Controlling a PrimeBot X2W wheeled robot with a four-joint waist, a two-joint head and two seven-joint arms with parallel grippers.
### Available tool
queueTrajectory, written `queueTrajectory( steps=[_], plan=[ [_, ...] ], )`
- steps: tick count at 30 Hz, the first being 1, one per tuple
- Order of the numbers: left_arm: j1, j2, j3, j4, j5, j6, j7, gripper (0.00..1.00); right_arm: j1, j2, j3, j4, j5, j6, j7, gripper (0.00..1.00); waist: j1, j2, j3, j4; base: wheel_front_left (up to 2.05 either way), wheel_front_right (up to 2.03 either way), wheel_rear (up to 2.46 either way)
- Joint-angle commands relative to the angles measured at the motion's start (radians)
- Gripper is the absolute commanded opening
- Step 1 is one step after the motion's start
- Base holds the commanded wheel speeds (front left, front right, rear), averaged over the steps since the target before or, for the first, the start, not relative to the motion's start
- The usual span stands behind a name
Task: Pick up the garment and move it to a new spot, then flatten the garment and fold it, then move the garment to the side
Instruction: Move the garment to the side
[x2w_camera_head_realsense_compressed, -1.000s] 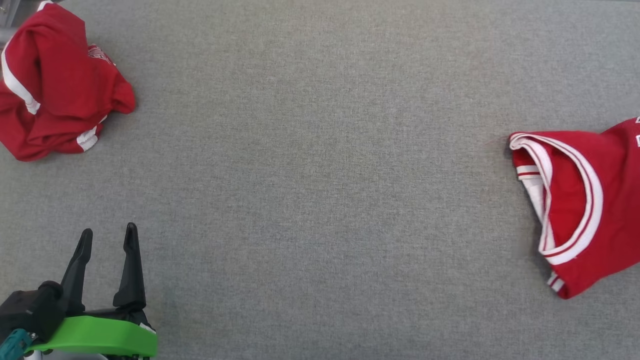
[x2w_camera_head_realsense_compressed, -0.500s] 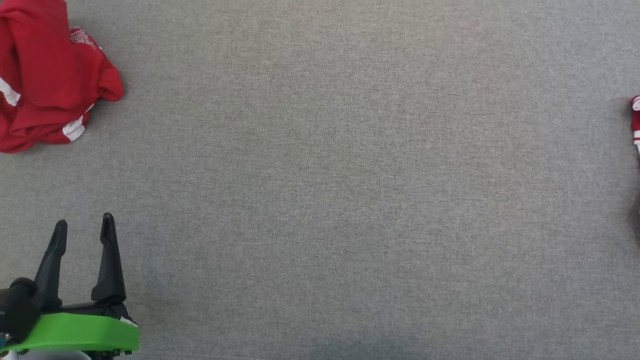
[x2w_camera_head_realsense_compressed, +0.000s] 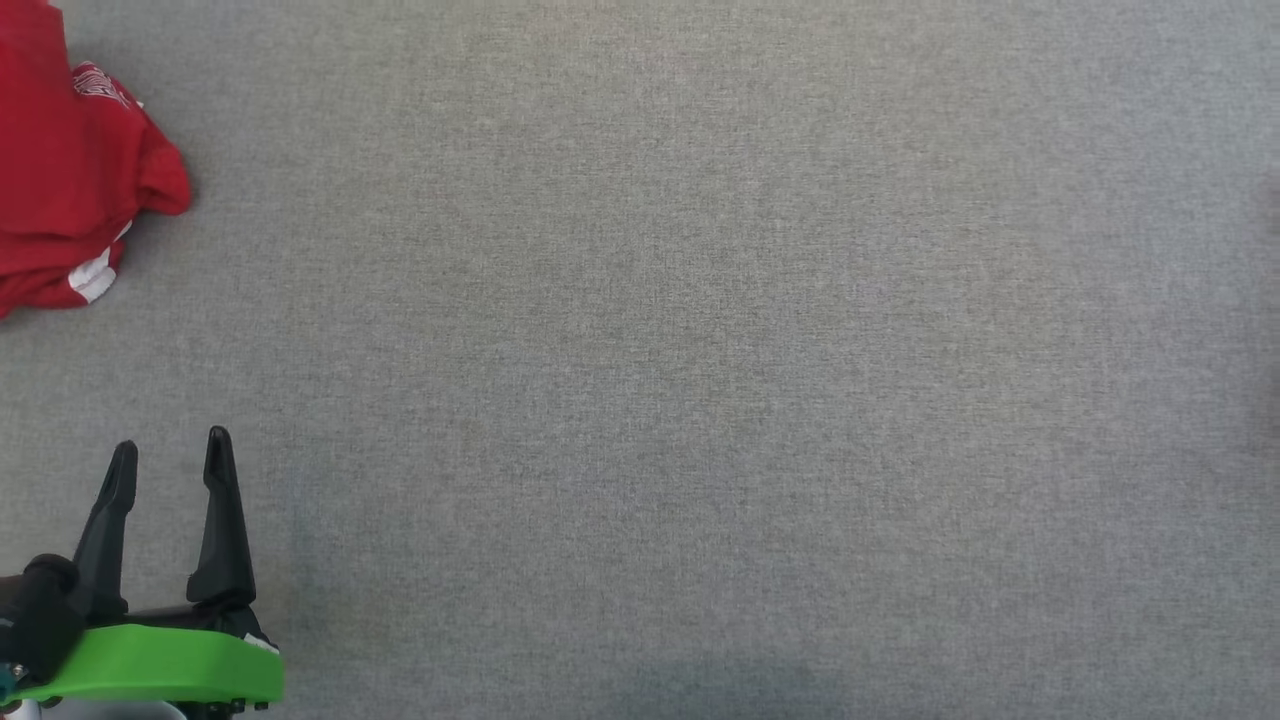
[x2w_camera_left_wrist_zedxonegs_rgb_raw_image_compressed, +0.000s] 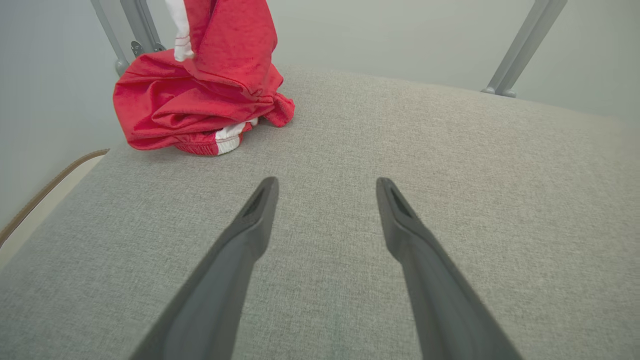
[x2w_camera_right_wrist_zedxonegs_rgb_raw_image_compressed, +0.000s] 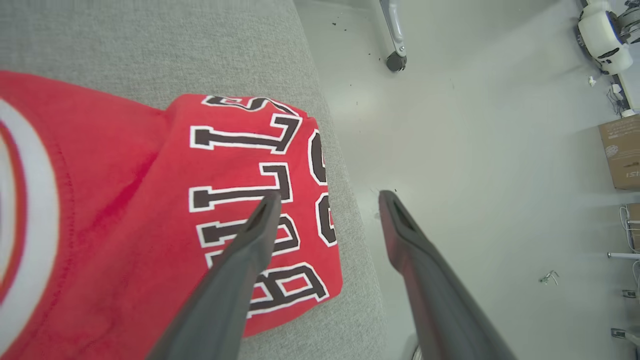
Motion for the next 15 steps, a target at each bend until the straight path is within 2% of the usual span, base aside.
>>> queueTrajectory(
  steps=[1, 6, 10, 15],
  plan=[
    [-0.013, -0.005, -0.003, 0.006, -0.001, 0.001, -0.002, 1.0, -0.019, -0.008, 0.019, 0.0, -0.012, -0.002, -0.026, 1.0, -0.0001, 0.0, -0.016, -0.013, 0.0, 0.0, 0.0],
    [-0.017, -0.024, -0.014, 0.028, 0.003, -0.017, -0.011, 1.0, -0.037, -0.001, 0.129, -0.072, 0.03, -0.002, -0.192, 1.0, -0.0001, 0.0, -0.083, -0.039, 0.0, 0.0, 0.0],
    [-0.01, -0.045, -0.026, 0.064, 0.007, -0.032, -0.02, 1.0, -0.02, 0.028, 0.206, -0.151, 0.055, -0.002, -0.351, 1.0, -0.0001, 0.0, -0.157, -0.059, 0.0, 0.0, 0.0],
    [-0.009, -0.066, -0.042, 0.126, 0.021, -0.049, -0.027, 1.0, 0.056, 0.119, 0.239, -0.269, 0.052, -0.002, -0.506, 1.0, -0.0001, 0.0, -0.244, -0.068, 0.0, 0.0, 0.0]
  ],
)
